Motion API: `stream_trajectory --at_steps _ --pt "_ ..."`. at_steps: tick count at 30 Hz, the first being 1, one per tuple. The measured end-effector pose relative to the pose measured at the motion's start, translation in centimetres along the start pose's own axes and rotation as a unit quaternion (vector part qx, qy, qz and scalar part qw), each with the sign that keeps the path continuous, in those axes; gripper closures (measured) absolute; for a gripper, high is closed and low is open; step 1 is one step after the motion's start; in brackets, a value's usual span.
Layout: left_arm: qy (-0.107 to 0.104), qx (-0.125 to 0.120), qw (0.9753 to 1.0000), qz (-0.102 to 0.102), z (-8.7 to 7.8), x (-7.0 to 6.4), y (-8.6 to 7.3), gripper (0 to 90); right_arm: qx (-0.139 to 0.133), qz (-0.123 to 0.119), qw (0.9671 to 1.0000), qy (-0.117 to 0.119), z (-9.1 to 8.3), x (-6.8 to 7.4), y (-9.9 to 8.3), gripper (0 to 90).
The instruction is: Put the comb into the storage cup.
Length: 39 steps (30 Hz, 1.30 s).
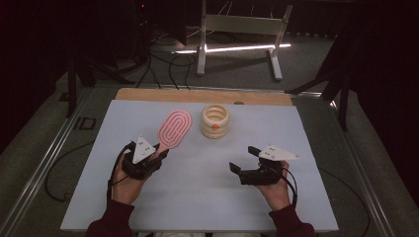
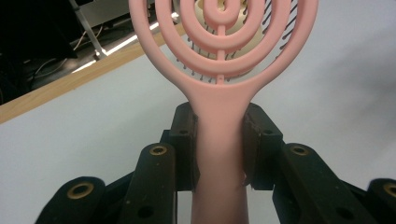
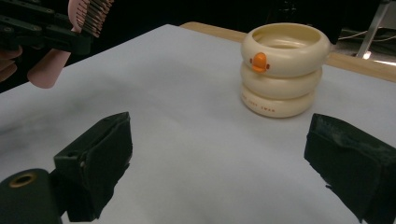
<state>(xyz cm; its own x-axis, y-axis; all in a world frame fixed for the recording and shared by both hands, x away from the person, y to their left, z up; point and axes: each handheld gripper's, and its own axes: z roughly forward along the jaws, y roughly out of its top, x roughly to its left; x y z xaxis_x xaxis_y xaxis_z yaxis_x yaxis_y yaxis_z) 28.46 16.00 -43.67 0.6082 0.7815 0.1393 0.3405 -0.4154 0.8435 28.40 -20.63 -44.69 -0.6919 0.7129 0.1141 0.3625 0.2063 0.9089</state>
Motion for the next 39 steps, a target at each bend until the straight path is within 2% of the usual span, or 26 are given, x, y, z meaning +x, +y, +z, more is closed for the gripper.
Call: stream_trajectory --at_steps 10,28,39 --pt "-0.005 -0.004 0.9999 0.012 0.2 -0.8 0.1 70.1 0.000 -0.003 0.9999 0.015 1.4 1.0 1.5 7.6" --pt "-0.015 -0.006 0.9992 0.036 0.5 -2.3 0.5 70.1 -0.010 0.017 0.9987 0.046 3.1 2.2 3.5 7.6" --pt "-0.023 -0.007 0.9987 0.045 0.9 -3.0 0.6 70.1 -0.012 0.013 0.9982 0.057 4.2 3.2 4.6 7.6"
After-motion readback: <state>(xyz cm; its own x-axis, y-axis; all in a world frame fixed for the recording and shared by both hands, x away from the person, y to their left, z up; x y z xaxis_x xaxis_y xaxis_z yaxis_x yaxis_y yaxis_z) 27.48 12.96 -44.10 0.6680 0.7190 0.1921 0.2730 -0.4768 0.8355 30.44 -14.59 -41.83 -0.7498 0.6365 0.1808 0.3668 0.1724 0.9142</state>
